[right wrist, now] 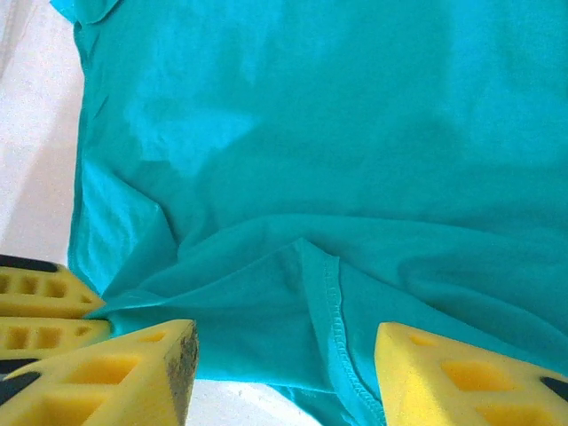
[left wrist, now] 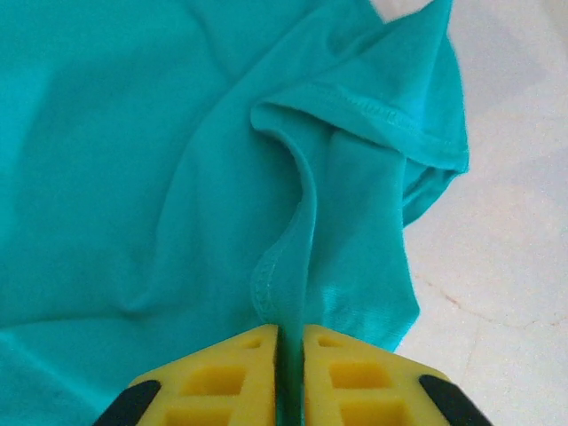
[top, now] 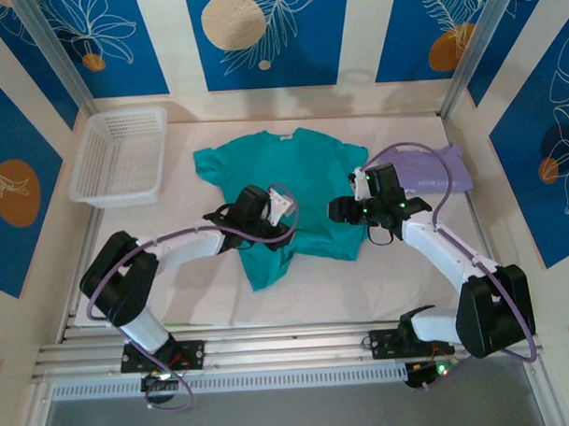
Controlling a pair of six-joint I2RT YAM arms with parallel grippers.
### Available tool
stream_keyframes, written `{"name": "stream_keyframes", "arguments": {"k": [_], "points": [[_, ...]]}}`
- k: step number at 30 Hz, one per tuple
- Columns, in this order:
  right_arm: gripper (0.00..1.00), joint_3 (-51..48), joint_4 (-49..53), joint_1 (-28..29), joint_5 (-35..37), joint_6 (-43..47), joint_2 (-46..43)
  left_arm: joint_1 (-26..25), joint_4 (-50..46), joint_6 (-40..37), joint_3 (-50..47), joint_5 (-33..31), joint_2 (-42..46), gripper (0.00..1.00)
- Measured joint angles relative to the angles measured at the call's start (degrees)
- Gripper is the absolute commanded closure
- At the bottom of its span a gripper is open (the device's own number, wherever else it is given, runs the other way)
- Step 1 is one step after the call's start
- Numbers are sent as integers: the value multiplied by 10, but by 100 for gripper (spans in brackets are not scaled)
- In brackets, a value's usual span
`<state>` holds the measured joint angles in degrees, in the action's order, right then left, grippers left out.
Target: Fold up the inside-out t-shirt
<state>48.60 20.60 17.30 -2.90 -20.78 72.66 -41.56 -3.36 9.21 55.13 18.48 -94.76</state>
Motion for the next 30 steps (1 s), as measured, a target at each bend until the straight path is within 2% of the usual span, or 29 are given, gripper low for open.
{"name": "stream_keyframes", "arguments": {"k": [20,25,30], "points": [[47,0,0,0,10,-2,10,1,-20,-7,55,56,-75,50],[48,0,0,0,10,-2,17,1,-20,-6,69,66,-83,49],[48,0,0,0,10,-2,18,1,-22,-6,80,70,-93,60]]}}
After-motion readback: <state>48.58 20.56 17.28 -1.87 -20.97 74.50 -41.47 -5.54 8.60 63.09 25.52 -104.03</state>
